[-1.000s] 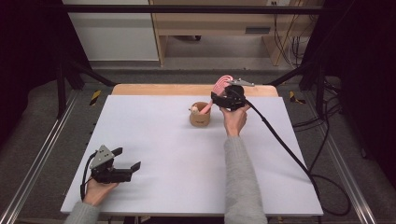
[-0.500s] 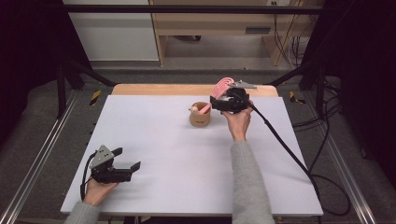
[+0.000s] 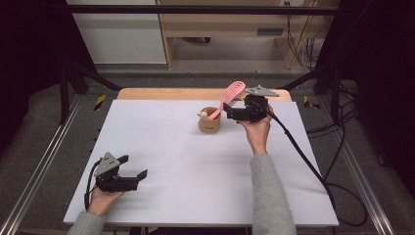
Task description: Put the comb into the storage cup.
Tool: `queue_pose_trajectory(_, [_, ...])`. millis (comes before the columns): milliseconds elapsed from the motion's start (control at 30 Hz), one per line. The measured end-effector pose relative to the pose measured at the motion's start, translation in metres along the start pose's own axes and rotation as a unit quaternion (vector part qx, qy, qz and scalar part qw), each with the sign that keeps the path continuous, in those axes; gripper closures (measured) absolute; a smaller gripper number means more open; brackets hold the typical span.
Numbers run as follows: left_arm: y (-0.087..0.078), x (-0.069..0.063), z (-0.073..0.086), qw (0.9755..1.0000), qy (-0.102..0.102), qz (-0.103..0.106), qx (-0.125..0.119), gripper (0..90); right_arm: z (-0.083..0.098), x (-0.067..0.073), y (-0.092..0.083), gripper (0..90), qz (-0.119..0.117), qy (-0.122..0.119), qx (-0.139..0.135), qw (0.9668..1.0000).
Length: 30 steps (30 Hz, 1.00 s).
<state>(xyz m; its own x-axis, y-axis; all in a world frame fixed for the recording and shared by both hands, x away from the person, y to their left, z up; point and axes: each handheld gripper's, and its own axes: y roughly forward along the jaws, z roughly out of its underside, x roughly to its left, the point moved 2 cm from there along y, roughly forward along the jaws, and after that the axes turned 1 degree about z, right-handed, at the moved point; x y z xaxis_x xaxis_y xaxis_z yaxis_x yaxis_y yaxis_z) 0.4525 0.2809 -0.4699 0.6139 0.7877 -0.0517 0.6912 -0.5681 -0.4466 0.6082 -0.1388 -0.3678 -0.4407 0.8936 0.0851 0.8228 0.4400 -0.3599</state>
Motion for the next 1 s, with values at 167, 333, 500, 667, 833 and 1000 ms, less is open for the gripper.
queue_pose_trajectory(167, [0.000, 0.000, 0.000, 1.0000, -0.001, 0.001, -0.001, 5.0, -0.002, 0.001, -0.015, 0.3, -0.023, -0.004, -0.011, 0.9997])
queue_pose_trajectory(333, [0.000, 0.000, 0.000, 1.0000, -0.001, 0.001, -0.001, 5.0, 0.002, 0.003, -0.027, 0.3, -0.042, -0.017, -0.011, 0.9989])
queue_pose_trajectory(500, [0.001, 0.000, 0.000, 1.0000, -0.001, 0.001, -0.001, 5.0, 0.010, 0.007, -0.039, 0.3, -0.061, -0.027, -0.019, 0.9976])
queue_pose_trajectory(667, [0.001, 0.000, 0.000, 1.0000, 0.001, 0.001, 0.000, 5.0, 0.018, 0.009, -0.051, 0.3, -0.076, -0.030, -0.025, 0.9964])
queue_pose_trajectory(833, [0.001, 0.000, 0.000, 1.0000, 0.001, 0.001, 0.001, 5.1, 0.030, 0.012, -0.062, 0.3, -0.083, -0.042, -0.027, 0.9953])
queue_pose_trajectory(1000, [0.001, -0.001, 0.000, 1.0000, 0.003, 0.001, 0.002, 5.0, 0.044, 0.014, -0.072, 0.3, -0.098, -0.045, -0.030, 0.9937])
